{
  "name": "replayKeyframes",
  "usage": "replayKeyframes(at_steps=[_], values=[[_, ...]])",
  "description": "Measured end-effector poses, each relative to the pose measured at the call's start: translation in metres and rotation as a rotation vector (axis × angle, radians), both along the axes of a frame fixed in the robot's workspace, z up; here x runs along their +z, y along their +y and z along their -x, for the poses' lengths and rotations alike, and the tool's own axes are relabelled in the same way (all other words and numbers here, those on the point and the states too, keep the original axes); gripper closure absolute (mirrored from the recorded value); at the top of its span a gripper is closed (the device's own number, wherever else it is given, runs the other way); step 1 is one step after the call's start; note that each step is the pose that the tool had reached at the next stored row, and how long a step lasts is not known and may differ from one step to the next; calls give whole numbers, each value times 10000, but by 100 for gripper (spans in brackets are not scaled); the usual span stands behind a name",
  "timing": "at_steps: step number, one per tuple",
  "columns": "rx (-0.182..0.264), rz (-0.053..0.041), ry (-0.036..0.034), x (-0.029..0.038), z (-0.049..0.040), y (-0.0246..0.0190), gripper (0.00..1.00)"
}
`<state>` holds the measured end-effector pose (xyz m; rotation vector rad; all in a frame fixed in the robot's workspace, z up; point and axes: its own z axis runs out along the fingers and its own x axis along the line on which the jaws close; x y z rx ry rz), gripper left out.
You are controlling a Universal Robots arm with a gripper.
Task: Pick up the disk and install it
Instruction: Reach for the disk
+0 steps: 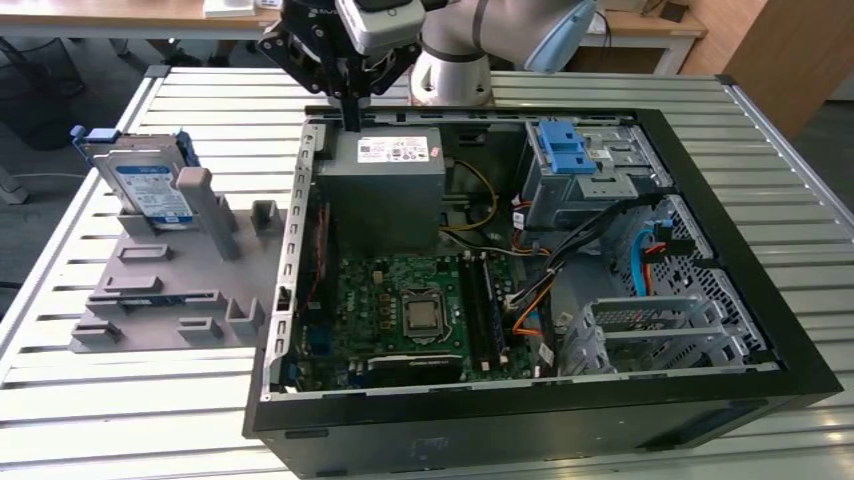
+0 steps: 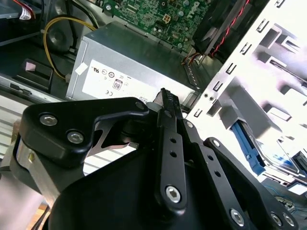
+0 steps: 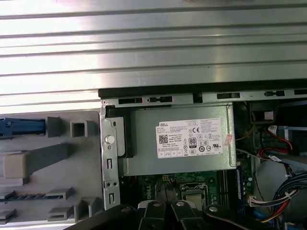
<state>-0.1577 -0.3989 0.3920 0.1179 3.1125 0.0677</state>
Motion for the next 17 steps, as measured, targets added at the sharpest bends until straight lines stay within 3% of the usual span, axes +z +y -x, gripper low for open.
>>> replayKeyframes(at_steps=[15,17], values=[[0,0,0,-6,49,0,89],[0,0,0,-19,109,0,89]])
